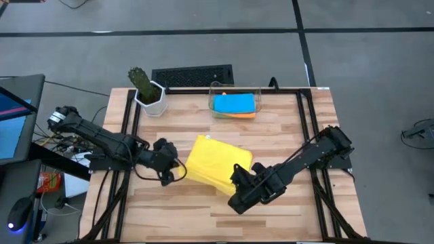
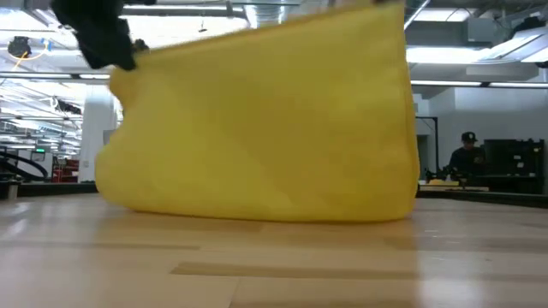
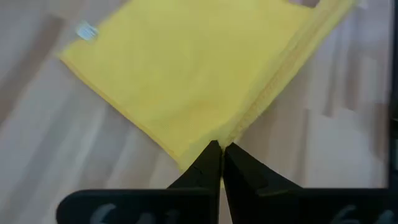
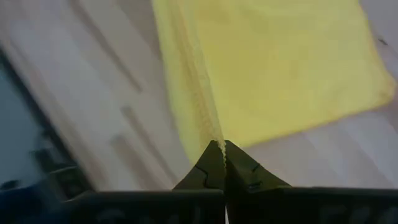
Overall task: Fold microfiber towels
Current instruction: Fold the yellow towel
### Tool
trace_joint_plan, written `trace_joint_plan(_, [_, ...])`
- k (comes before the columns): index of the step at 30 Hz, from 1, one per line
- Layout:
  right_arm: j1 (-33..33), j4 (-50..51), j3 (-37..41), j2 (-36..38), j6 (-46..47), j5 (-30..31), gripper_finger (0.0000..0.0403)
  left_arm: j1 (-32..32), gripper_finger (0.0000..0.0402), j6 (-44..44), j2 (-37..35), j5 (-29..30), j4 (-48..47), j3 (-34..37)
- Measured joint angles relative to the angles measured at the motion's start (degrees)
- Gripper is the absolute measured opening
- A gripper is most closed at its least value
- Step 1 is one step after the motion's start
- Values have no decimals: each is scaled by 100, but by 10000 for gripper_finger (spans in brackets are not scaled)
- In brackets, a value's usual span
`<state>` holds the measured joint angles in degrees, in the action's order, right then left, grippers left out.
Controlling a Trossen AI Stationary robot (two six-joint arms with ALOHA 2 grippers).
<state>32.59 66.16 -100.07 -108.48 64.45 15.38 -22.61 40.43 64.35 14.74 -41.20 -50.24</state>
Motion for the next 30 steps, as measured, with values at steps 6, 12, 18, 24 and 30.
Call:
trace_joint_plan(6, [-182,42,549,1,18,-160,10,598,0,-888,483,-53,482,0])
trace_joint_plan(12, [-530,403,678,1,-242,-200,10,1295,0,-1608,1202,-93,668,2])
trace_joint_plan(18, [-894,592,954,1,-768,-342,10,1855,0,-2101,1656,-274,1021,2])
trace_joint_plan(24, [-1222,596,1383,1,-1183,-343,10,2282,0,-2516,1743,-442,1308,-2])
trace_joint_plan(30, [-1559,273,1651,4,-1602,-355,11,2627,0,-2787,1743,-522,1299,0])
